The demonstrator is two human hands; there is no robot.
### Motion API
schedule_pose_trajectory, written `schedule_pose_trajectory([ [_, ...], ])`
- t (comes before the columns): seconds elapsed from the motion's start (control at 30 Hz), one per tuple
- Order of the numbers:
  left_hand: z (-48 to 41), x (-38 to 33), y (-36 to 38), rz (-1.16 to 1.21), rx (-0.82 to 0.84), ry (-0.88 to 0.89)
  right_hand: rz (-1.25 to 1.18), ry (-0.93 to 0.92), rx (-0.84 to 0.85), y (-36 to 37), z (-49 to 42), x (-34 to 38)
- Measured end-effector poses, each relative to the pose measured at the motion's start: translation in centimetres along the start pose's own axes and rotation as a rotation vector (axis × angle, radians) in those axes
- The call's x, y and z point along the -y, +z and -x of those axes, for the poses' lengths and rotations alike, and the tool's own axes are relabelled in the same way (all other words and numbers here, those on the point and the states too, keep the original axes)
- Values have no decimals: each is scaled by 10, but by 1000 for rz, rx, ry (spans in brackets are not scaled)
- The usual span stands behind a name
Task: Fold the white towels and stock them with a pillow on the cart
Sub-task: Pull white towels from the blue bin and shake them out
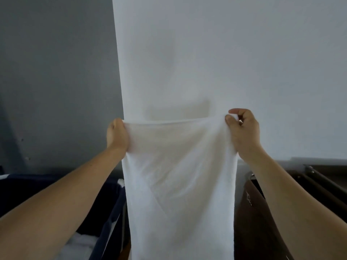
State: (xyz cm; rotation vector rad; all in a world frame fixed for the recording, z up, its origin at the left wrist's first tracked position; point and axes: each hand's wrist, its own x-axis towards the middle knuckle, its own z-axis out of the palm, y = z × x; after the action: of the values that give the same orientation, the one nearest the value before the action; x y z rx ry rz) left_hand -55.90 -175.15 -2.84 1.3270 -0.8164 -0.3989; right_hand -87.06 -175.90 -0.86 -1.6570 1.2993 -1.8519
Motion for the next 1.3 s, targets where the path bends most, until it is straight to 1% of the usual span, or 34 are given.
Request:
schedule_pose_trajectory([
  [0.13,-1,31,-8,44,166,1,77,87,129,-6,10,-20],
  [0.2,-2,33,-11,47,303,7,154,111,139,-15,10,-26],
  [0.27,-5,32,-12,-53,401,99,203,134,107,-22,7,-29],
  [0.3,-8,30,-12,-121,423,147,228,138,112,-25,5,-29],
  [0.33,-13,31,-12,-191,432,189,273,135,150,-27,3,-28],
  [0.4,-25,33,-11,-327,425,236,396,141,344,-33,0,-21],
  [0.5,-38,42,-12,-487,438,259,739,138,748,-39,0,-11],
  [0.53,-38,45,-14,-511,452,260,848,140,821,-37,1,-11],
  [0.57,-40,46,-14,-515,461,261,909,141,820,-35,0,-11],
  [0.6,-41,44,-14,-491,459,253,912,130,741,-31,-1,-9],
  [0.63,-43,38,-14,-441,445,242,876,107,591,-28,-5,-6],
  [0.7,-51,15,-10,-320,397,267,779,7,190,-20,-14,5],
  [0.73,-56,-1,-6,-274,364,303,735,-40,19,-15,-18,14],
  [0.77,-60,-19,-2,-225,326,335,685,-67,-106,-9,-21,24],
  [0.8,-66,-37,1,-172,286,341,641,-70,-175,-2,-24,34],
  [0.87,-74,-63,2,-75,258,263,644,-63,-179,9,-28,51],
  [0.93,-81,-70,-1,-18,328,177,592,-52,-178,13,-34,65],
  [1.0,-84,-75,-4,17,396,186,398,19,-250,13,-39,80],
  [1.07,-85,-85,-5,85,424,203,207,94,-312,13,-38,88],
  [1.13,-88,-97,-7,121,429,204,88,97,-332,15,-32,93],
  [1.2,-87,-106,-13,106,411,219,25,74,-338,13,-25,99],
  [1.3,-75,-112,-21,88,352,261,20,6,-337,2,-15,104],
])
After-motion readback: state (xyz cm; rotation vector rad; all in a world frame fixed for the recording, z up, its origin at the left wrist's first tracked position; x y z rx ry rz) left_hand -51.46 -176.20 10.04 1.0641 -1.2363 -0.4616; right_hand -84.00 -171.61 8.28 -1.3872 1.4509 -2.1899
